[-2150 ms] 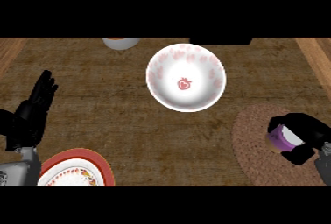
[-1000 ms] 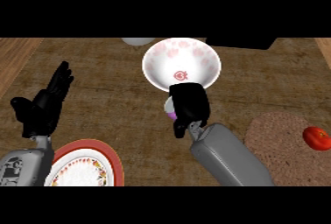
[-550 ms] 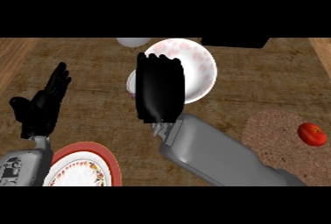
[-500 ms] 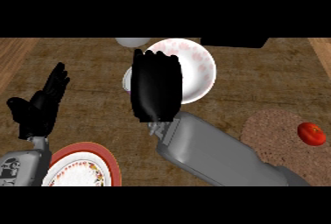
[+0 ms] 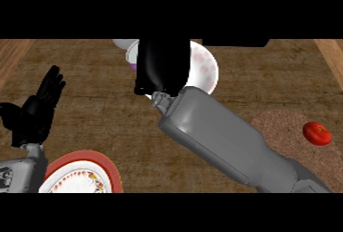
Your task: Pick the can from the placemat and place it in the bowl
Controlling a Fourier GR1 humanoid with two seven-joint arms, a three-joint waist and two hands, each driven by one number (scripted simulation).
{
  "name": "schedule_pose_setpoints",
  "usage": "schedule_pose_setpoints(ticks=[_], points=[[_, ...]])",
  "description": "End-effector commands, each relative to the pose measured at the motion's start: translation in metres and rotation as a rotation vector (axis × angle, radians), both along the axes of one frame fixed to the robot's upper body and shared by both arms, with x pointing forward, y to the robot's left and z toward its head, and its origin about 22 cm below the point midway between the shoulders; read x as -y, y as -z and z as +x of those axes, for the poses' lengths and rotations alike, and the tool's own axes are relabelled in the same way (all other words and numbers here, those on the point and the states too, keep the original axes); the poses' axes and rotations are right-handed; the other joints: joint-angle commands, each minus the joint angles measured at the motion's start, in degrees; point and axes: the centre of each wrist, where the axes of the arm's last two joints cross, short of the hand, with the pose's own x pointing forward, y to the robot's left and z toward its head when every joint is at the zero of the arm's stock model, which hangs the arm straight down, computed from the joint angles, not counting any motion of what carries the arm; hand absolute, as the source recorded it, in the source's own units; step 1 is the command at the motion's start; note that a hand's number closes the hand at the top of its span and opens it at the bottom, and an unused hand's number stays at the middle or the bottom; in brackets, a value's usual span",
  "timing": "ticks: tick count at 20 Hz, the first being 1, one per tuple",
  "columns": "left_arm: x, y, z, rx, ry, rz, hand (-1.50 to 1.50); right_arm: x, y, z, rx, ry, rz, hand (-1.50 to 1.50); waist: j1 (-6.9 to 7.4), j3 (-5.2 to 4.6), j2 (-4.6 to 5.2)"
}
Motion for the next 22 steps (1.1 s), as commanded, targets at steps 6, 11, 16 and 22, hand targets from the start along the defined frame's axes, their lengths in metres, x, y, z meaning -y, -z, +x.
schedule_pose_setpoints(ticks=[6,11,16,22], points=[[-0.001,0.012,-0.016,0.003,-0.013,-0.010,0.00,0.041,0.032,0.065,-0.024,0.075,0.143,1.50,-0.72,0.04,0.04],[-0.018,0.005,-0.028,0.013,-0.012,0.000,0.00,0.065,0.083,0.086,-0.022,0.076,0.161,1.50,-0.02,0.05,0.21],[-0.012,0.003,-0.006,0.015,-0.001,-0.007,0.00,0.082,0.097,0.105,-0.023,0.060,0.141,1.50,-0.38,0.03,0.46],[0.018,0.003,-0.013,0.020,0.016,0.000,0.00,0.125,0.099,0.126,-0.357,0.213,0.149,-1.50,1.08,0.08,0.89]])
